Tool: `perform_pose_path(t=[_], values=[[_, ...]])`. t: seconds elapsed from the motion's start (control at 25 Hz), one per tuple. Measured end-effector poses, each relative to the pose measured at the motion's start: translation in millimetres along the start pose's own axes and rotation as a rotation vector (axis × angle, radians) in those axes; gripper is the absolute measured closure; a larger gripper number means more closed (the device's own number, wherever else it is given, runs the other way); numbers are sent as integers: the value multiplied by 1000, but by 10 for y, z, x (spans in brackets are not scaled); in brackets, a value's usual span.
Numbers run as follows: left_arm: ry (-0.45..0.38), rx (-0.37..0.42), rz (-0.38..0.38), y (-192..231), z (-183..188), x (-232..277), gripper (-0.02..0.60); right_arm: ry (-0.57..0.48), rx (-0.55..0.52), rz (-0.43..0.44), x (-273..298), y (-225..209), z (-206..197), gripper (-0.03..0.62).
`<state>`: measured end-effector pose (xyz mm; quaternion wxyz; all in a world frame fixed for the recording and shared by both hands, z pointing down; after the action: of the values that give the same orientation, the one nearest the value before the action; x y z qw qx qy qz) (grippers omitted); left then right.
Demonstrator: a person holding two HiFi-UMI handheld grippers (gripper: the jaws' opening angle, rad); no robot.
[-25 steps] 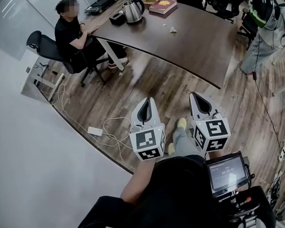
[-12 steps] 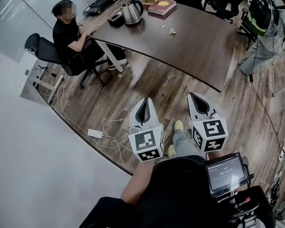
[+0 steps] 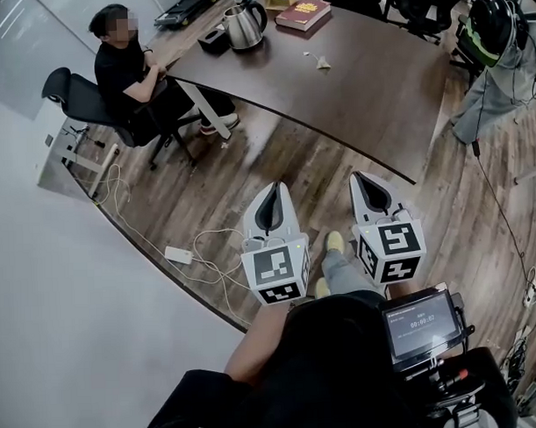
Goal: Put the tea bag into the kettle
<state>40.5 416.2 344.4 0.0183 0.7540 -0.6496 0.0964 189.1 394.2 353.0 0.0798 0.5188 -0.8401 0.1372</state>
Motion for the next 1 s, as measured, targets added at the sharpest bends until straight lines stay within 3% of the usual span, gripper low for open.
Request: perform_pose_path(t=[0.12,0.32,1.0], values=[[6,9,0,-3,15,134,575,-2,-1,10,141,-62,37,588],[46,33,5,32,22,871,575,7,18,22,799,-465,157,588],[62,53,1,68,240,1852,575,14,52,50,1631,-1001,443,588]])
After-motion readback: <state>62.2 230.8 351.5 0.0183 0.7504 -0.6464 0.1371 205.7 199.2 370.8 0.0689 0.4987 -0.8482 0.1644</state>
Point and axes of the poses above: the fingertips, and each gripper's own axes: x forward along the fingers, y to its left, z out of its top, the point moved 2 cm from there along -x, backward along the fingers, and after that the axes turned 6 degrees about x, right-handed, at the moved point
